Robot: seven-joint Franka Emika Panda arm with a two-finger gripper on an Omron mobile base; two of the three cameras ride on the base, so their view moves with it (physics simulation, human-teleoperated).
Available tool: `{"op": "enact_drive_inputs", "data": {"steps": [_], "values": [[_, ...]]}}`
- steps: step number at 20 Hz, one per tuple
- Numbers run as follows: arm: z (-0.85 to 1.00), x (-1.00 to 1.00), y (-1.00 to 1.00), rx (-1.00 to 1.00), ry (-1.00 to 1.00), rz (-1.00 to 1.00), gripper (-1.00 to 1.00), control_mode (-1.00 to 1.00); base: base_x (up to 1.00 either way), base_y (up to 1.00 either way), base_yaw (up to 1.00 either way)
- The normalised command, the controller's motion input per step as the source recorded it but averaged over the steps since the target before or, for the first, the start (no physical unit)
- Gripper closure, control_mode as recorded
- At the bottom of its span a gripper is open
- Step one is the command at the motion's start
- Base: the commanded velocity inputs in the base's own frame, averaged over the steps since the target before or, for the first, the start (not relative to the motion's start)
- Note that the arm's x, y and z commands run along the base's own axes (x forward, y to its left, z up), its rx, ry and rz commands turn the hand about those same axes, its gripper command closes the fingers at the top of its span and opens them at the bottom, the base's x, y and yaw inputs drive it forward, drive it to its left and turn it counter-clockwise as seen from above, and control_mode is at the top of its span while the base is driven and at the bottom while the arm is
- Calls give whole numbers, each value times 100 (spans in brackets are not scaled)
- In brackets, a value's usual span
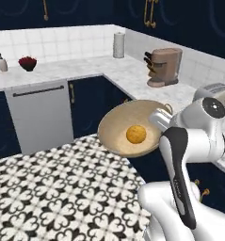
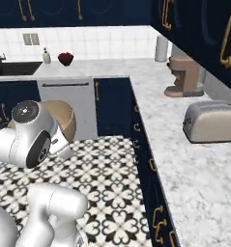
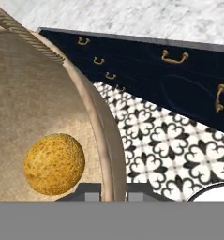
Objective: Open the cabinet, pick up the bread from the cabinet and place it in the basket. Then move the basket to the dining counter.
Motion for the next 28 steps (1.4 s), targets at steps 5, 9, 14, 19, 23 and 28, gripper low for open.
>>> {"op": "enact_drive_inputs", "data": {"steps": [5,9,14,19,23,28], "values": [[0,0,0,0,0,0,100,100,0,8,98],[0,0,0,0,0,0,100,100,0,2,96],[0,0,0,0,0,0,100,100,0,1,96],[0,0,0,0,0,0,100,100,0,1,92],[0,0,0,0,0,0,100,100,42,27,71],[0,0,0,0,0,0,100,100,100,4,40]]}}
